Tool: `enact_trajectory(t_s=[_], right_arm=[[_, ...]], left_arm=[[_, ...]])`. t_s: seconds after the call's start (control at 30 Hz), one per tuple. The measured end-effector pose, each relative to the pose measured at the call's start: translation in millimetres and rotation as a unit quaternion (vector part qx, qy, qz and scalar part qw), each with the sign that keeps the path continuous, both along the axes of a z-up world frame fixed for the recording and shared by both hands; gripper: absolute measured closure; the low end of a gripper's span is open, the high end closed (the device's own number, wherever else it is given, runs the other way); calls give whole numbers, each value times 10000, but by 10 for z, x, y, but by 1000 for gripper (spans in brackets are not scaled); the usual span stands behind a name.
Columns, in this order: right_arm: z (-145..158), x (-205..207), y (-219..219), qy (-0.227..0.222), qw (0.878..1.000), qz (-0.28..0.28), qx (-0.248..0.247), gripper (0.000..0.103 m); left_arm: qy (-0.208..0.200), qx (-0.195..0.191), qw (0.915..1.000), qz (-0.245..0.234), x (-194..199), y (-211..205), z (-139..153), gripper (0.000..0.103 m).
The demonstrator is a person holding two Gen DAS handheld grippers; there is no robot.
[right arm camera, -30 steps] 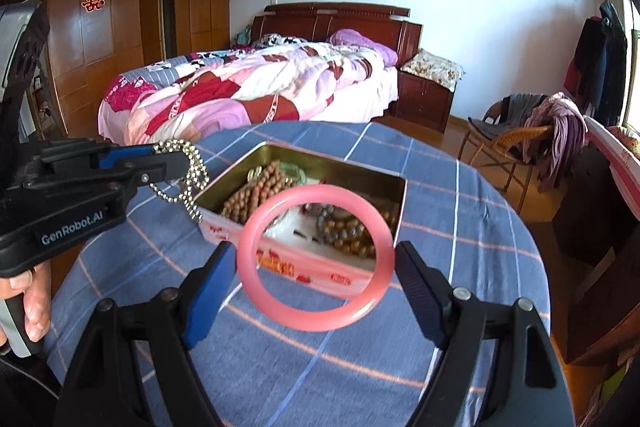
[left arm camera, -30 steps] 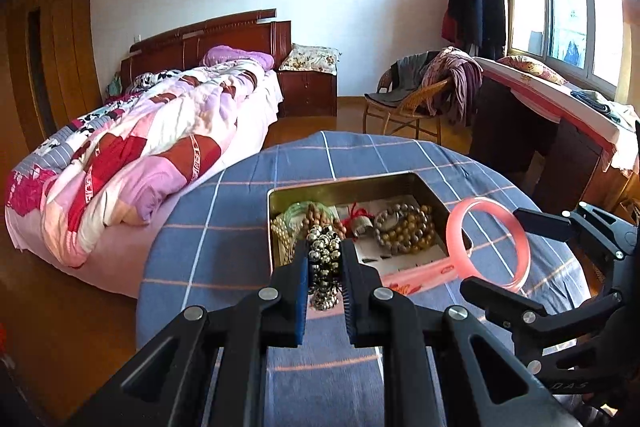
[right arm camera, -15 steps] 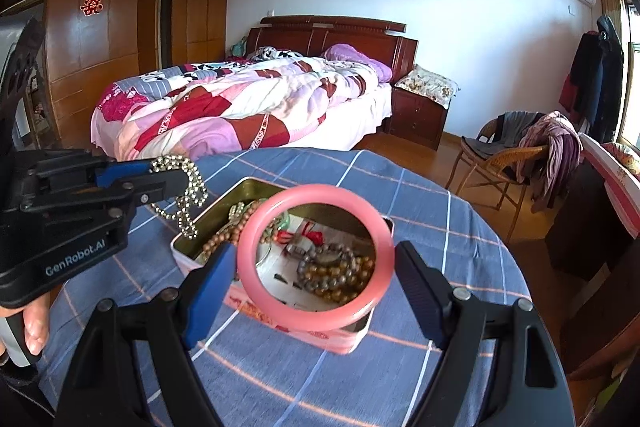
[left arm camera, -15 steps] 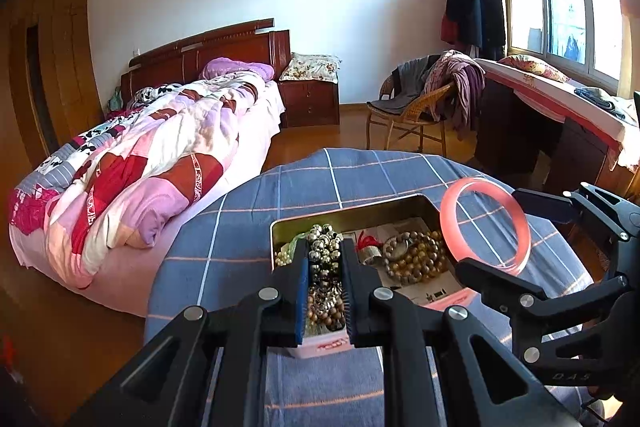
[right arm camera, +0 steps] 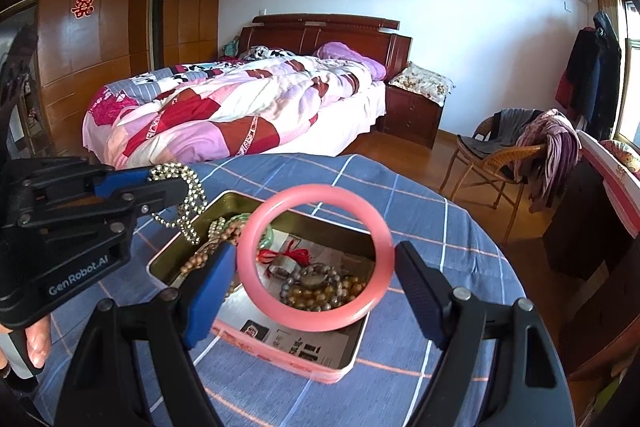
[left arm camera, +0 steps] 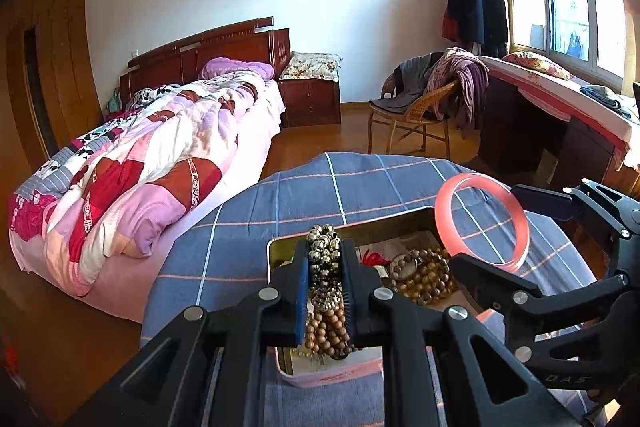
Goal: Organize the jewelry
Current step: 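Lower the silver beads and pink bangle into the tin and open both tools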
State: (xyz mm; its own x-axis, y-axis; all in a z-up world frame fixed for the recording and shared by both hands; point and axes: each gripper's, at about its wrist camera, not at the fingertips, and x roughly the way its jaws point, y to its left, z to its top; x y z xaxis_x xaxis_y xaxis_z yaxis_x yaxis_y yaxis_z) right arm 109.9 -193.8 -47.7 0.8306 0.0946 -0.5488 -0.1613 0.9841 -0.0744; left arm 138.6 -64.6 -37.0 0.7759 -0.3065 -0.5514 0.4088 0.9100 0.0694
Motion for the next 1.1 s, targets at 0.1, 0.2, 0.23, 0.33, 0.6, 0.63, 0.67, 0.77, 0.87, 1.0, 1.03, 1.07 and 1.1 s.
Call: enact_trajectory(t_s=[0.1, 0.2, 0.23, 0.33, 0.6, 0.63, 0.67, 0.77, 0.87, 1.0, 1.03, 1.07, 1.1], right_arm=[[-19, 55, -15, 40, 10000, -18, 6, 20], [-33, 117, -22, 88, 9999, -47, 18, 20], [-34, 140, -42, 107, 9999, -51, 22, 20], [-79, 209, -52, 199, 9998, -87, 29, 20], [-189, 317, -78, 396, 9991, -126, 80, 20], [-201, 326, -78, 423, 9990, -126, 88, 20], [-216, 334, -80, 452, 9988, -129, 96, 20], [-232, 365, -67, 502, 9986, -132, 97, 20], [-233, 375, -64, 515, 9985, -127, 97, 20], [-254, 399, -38, 560, 9984, -91, 63, 20], [-263, 409, -25, 578, 9983, -84, 50, 20], [-275, 421, -17, 598, 9982, -75, 37, 20], [-285, 435, -10, 617, 9981, -69, 25, 20]], left_arm=[[15, 30, 10000, -10, 43, -34, -19, 89], [26, 62, 10000, -11, 84, -64, -43, 89], [39, 82, 10000, -9, 103, -79, -60, 89], [108, 111, 9999, -1, 186, -93, -106, 89], [259, 202, 9995, 2, 302, -123, -245, 89], [283, 206, 9994, 16, 315, -123, -267, 89], [298, 202, 9993, 22, 325, -120, -278, 89], [368, 193, 9991, 26, 361, -123, -322, 89], [412, 230, 9989, 18, 381, -124, -368, 89], [470, 244, 9986, 57, 420, -99, -411, 89], [487, 257, 9985, 67, 429, -94, -424, 89], [507, 262, 9983, 73, 437, -87, -437, 89], [536, 274, 9982, 59, 446, -89, -450, 89]])
